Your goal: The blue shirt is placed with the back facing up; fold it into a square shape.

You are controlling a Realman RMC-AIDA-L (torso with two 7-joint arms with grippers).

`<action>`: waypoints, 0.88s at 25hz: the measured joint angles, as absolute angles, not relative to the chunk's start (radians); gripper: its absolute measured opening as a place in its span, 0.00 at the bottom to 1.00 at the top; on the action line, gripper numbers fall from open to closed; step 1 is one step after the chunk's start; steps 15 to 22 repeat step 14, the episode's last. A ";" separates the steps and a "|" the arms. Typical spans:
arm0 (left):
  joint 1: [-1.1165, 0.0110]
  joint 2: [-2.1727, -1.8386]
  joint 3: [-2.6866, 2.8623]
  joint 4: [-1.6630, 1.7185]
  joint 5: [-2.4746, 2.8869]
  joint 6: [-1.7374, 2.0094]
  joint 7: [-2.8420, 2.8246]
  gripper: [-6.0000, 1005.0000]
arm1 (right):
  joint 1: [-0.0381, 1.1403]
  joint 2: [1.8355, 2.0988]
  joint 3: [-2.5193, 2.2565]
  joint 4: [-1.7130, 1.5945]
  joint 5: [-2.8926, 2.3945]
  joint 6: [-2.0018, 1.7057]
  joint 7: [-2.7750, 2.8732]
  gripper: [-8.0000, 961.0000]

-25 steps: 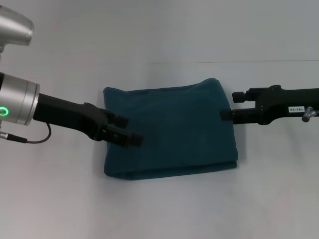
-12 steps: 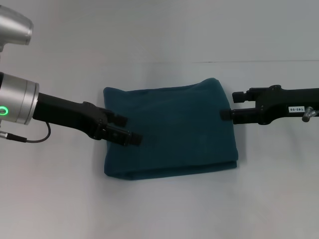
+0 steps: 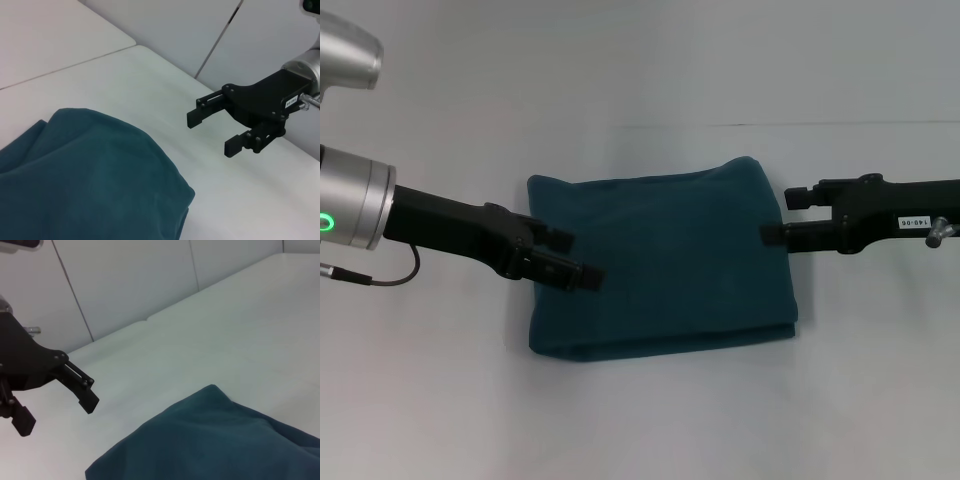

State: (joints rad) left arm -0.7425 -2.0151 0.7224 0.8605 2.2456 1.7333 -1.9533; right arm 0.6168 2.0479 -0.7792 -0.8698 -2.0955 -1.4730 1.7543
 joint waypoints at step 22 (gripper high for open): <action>-0.736 -2.014 0.721 0.862 2.243 1.737 -1.950 0.92 | 0.616 2.048 -0.782 -0.870 -2.098 -1.474 1.756 0.82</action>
